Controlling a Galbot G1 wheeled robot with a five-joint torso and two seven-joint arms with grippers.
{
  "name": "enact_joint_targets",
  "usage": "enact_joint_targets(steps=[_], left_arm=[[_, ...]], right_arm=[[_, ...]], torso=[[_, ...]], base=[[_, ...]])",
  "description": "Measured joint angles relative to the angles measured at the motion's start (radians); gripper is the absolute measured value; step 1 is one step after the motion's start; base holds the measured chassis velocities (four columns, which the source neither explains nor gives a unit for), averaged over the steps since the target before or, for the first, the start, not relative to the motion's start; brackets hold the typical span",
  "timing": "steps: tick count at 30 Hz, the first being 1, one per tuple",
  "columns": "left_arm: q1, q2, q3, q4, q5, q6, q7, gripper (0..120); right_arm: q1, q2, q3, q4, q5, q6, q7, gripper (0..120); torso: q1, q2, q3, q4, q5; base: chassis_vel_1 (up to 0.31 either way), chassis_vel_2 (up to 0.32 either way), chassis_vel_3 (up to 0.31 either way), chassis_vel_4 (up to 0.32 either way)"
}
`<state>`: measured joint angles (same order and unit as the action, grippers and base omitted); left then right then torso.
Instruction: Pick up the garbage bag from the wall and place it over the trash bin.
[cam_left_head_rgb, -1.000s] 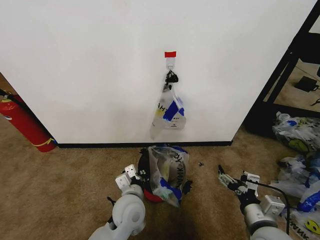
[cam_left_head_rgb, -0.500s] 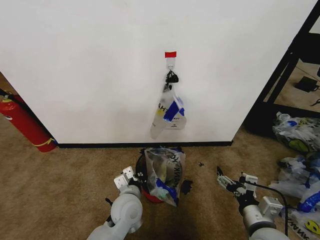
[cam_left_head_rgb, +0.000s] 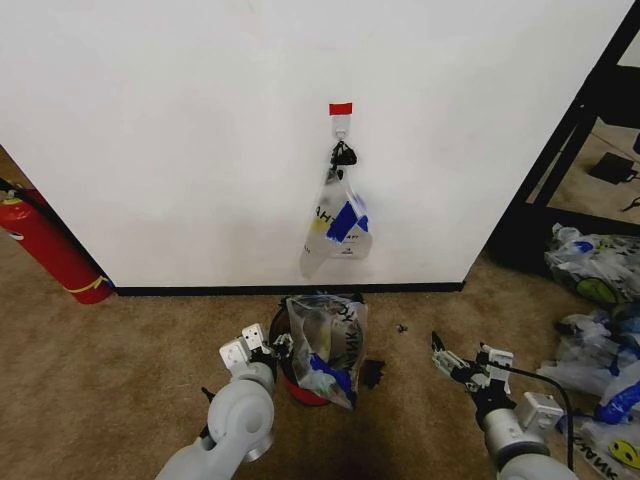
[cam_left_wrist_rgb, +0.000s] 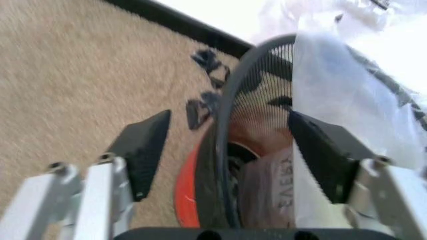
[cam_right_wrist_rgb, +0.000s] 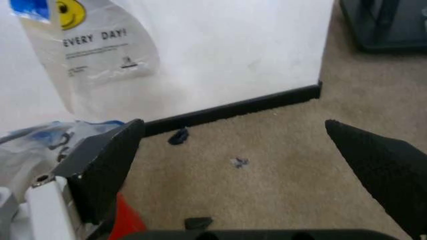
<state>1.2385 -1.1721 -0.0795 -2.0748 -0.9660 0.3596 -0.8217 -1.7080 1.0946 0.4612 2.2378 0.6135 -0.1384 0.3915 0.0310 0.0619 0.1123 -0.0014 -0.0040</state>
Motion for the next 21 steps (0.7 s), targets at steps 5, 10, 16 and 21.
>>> enact_joint_targets(steps=[5, 10, 16, 21], left_arm=[[0.037, 0.039, -0.025, -0.077, 0.104, 0.002, 0.063, 90], [0.103, 0.143, -0.054, -0.230, 0.264, -0.009, 0.203, 100], [0.142, 0.165, -0.035, -0.268, 0.299, -0.026, 0.247, 100], [0.136, 0.148, -0.018, -0.255, 0.297, -0.028, 0.254, 100]], right_arm=[[0.002, -0.022, -0.020, -0.003, -0.048, 0.053, -0.066, 100], [0.108, -0.163, -0.134, 0.002, -0.070, 0.050, -0.131, 100], [0.407, -0.325, -0.304, -0.049, 0.101, -0.105, -0.115, 100], [0.601, -0.374, -0.424, -0.099, 0.212, -0.208, -0.029, 100]], torso=[[0.000, 0.000, 0.000, 0.0000, 0.0000], [0.000, 0.000, 0.000, -0.0003, 0.0002], [0.000, 0.000, 0.000, 0.0009, 0.0004], [0.000, 0.000, 0.000, -0.0001, 0.0002]], base=[[0.000, 0.000, 0.000, 0.000], [0.000, 0.000, 0.000, 0.000], [0.000, 0.000, 0.000, 0.000], [0.000, 0.000, 0.000, 0.000]])
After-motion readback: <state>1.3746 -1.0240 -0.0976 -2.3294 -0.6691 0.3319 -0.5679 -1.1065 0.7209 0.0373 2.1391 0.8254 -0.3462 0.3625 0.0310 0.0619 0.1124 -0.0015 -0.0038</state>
